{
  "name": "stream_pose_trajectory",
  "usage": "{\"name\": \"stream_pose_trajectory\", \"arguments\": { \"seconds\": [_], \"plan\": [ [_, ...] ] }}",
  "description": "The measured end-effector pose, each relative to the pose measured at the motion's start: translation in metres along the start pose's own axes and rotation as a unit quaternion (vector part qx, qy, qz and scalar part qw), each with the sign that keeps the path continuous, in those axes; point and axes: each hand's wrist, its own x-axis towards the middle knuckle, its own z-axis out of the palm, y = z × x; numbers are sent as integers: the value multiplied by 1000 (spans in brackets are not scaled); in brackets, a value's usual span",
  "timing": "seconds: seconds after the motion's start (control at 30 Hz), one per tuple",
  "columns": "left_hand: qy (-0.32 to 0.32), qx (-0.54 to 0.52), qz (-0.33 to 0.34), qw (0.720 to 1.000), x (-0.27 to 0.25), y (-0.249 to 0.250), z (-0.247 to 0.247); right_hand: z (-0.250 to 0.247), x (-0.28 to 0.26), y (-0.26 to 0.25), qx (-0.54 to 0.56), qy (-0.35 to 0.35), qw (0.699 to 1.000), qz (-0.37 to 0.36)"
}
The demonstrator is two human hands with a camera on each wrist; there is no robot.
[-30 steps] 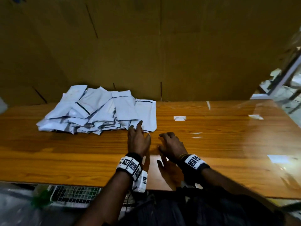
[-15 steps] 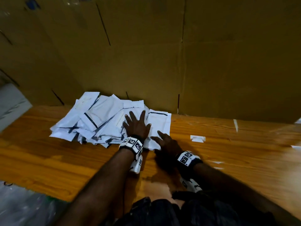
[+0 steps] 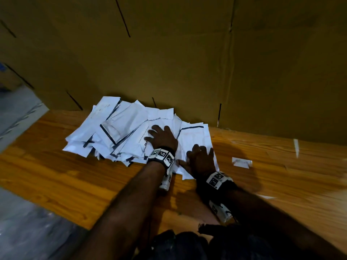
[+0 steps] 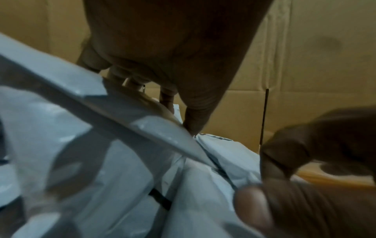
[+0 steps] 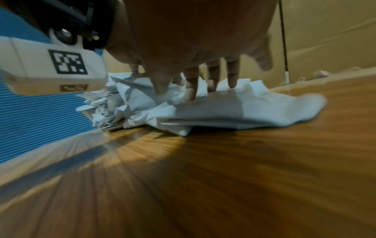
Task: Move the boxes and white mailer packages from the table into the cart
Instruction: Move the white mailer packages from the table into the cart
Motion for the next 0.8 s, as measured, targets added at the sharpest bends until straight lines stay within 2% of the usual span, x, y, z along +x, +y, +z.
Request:
{"name": "stream_pose_trajectory", "arguments": {
  "seconds": [0.07,0.17,0.3,0.37,0.57,0.67,0.8],
  "plan": [
    [21,-4,-1,1000,2,-2,2,2,0,4,14,-10,999,38],
    [66,-27,11,997,3,-11,3,4,-4,7,92,-8,991,93],
    [81,-63,26,994,-2,-13,0,5,-3,14,144,-22,977,158],
    [95,-79,36,992,-7,-14,-6,4,-1,18,151,-38,973,172],
    [162,-182,107,964,-53,-11,-15,-9,-2,34,119,-14,976,183],
    [128,-229,115,958,-84,-14,2,-13,-16,42,117,24,971,208],
    [13,-142,137,980,-107,-16,41,-5,-48,47,88,32,970,225]
  ]
}}
